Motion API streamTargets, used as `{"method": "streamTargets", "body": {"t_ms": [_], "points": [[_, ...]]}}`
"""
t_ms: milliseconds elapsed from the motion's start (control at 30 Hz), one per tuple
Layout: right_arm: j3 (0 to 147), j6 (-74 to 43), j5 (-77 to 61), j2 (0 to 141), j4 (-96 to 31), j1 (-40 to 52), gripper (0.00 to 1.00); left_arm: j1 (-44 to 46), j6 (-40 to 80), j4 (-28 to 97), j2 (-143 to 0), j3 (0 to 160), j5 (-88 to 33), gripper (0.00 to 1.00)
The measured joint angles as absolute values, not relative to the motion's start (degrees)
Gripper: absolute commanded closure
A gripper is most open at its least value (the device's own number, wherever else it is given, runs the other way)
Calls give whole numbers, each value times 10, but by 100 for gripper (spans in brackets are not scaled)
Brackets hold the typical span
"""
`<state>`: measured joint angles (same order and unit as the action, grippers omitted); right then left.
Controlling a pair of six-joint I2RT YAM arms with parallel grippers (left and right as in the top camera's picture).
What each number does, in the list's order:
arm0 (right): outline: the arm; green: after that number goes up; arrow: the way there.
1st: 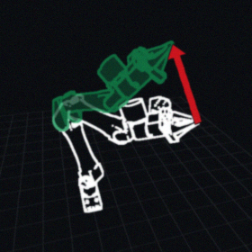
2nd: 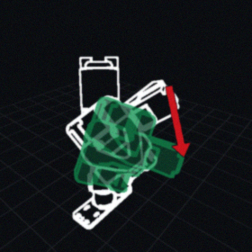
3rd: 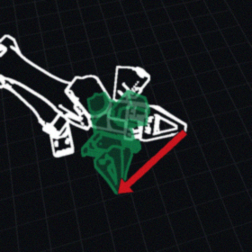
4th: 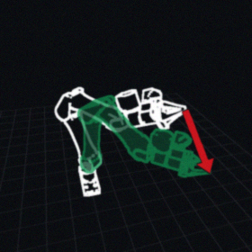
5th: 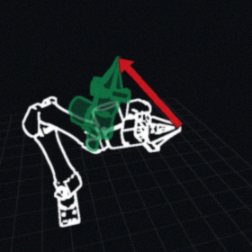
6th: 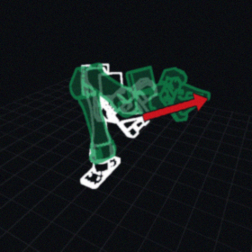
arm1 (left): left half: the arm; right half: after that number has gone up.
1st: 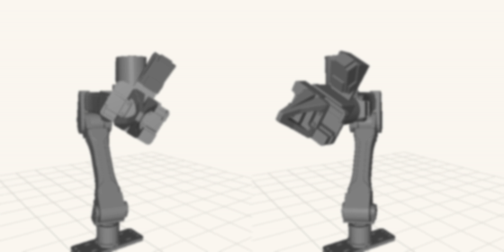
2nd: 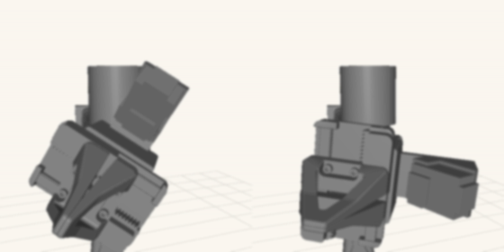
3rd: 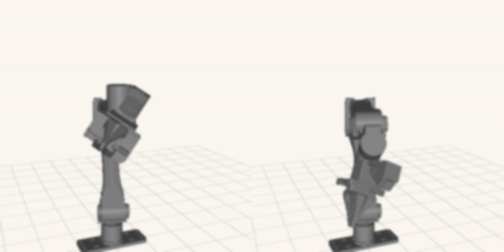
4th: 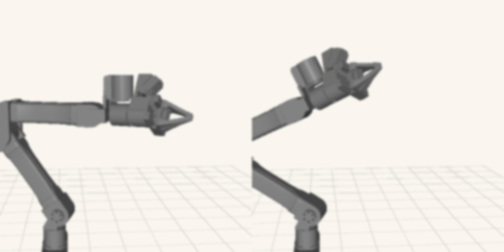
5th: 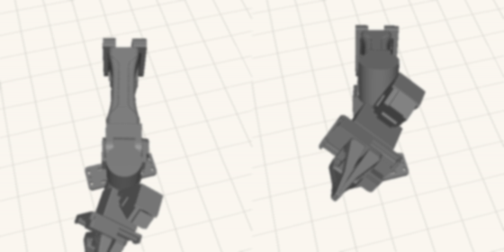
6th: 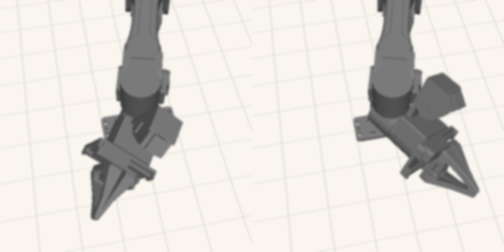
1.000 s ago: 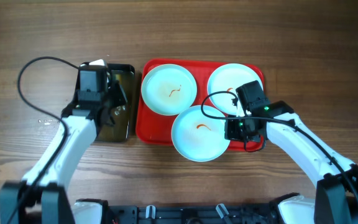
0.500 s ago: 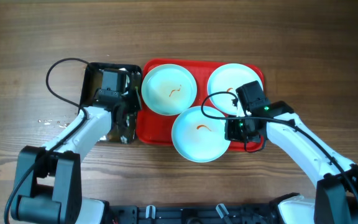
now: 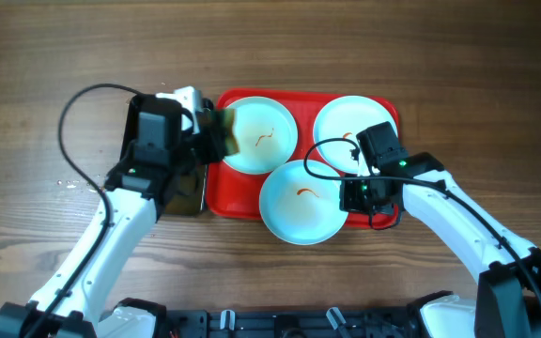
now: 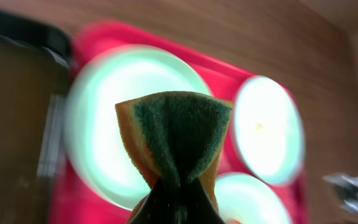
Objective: Clean dirty plates on tray and stack at the side
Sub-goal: 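Scrub the front plate with the sponge while the right gripper holds it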
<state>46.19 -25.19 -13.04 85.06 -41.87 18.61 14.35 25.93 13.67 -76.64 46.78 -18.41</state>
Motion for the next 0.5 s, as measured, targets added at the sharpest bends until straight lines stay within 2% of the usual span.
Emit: {"method": "streamTargets", "body": {"t_ms": [133, 267, 500], "points": [[462, -252, -131, 851, -414, 186, 95, 201, 337, 118, -802, 468, -228, 96], [462, -252, -130, 851, -412, 186, 96, 263, 400, 27, -875, 468, -298, 96], [462, -252, -131, 851, -413, 186, 96, 338, 516, -67, -966, 468, -349, 96]]}}
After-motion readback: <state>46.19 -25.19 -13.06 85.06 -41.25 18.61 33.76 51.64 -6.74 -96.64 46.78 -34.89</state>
